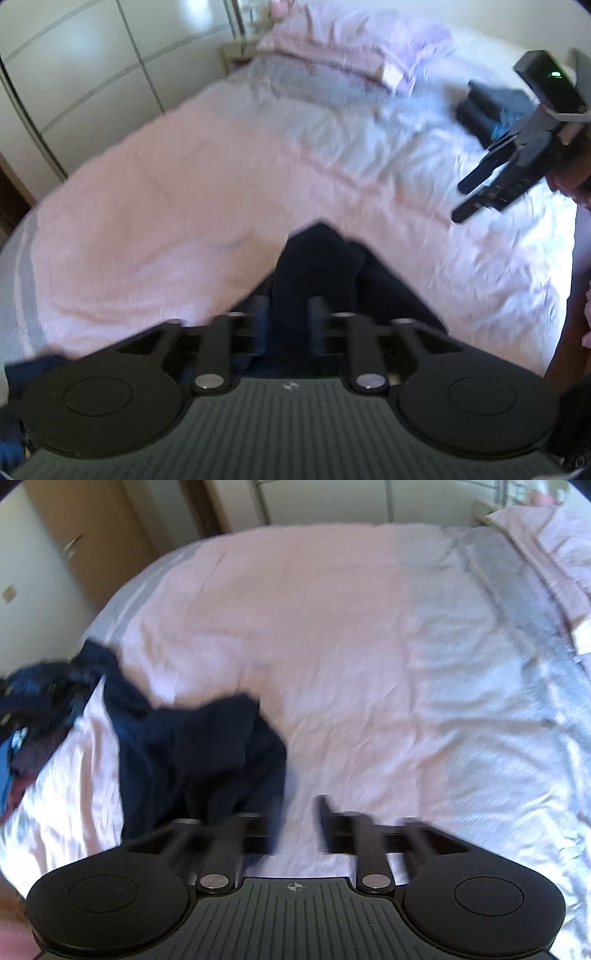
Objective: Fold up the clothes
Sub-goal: 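Lift the navy sweatpants off the heap with both grippers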
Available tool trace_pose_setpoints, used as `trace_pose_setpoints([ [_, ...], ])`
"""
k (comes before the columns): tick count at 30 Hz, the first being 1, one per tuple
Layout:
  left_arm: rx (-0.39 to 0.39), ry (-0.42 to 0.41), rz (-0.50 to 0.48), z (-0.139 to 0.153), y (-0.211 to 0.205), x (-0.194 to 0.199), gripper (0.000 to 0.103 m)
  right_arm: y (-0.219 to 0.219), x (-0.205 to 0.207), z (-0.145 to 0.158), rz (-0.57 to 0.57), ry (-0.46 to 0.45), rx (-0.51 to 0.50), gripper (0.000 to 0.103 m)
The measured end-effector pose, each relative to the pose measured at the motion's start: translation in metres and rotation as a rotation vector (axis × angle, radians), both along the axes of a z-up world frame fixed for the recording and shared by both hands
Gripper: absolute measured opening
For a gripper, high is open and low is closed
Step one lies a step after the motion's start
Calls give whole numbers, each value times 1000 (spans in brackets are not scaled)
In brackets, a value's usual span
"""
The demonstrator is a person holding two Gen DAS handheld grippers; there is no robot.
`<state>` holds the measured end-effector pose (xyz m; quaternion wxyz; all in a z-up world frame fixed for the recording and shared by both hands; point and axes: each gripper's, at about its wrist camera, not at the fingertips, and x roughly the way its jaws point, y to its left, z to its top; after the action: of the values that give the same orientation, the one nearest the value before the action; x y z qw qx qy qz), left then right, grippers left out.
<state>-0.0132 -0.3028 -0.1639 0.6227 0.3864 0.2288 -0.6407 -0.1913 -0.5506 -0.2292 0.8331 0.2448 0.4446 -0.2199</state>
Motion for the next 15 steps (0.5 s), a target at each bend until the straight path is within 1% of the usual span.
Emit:
trace_pose_setpoints([
  [1, 13, -2, 8, -7, 6, 7, 49, 10, 6, -6, 32, 2, -4, 73],
  [2, 27, -6, 12, -15, 11, 13, 52, 20, 12, -13, 64, 3, -8, 73],
  [3, 43, -4, 11, -24, 15, 16, 57, 31, 18, -19, 97, 5, -12, 73],
  [4, 58, -4, 8, -34, 20, 18, 68, 41, 24, -25, 129, 7, -15, 74],
  [5, 71, -11, -7, -50, 24, 13, 70, 52, 32, -32, 178, 16, -39, 73],
  [9, 128, -7, -94, -117, 28, -9, 72, 100, 80, -57, 532, 131, -329, 73],
  [12, 136, 11, -172, -166, 27, -30, 78, 136, 116, -75, 795, 217, -548, 73],
  [13, 131, 2, -205, -183, 24, -40, 78, 146, 126, -82, 874, 244, -608, 74],
  [15, 132, -50, -264, -213, 15, -57, 77, 149, 133, -91, 958, 272, -637, 74],
])
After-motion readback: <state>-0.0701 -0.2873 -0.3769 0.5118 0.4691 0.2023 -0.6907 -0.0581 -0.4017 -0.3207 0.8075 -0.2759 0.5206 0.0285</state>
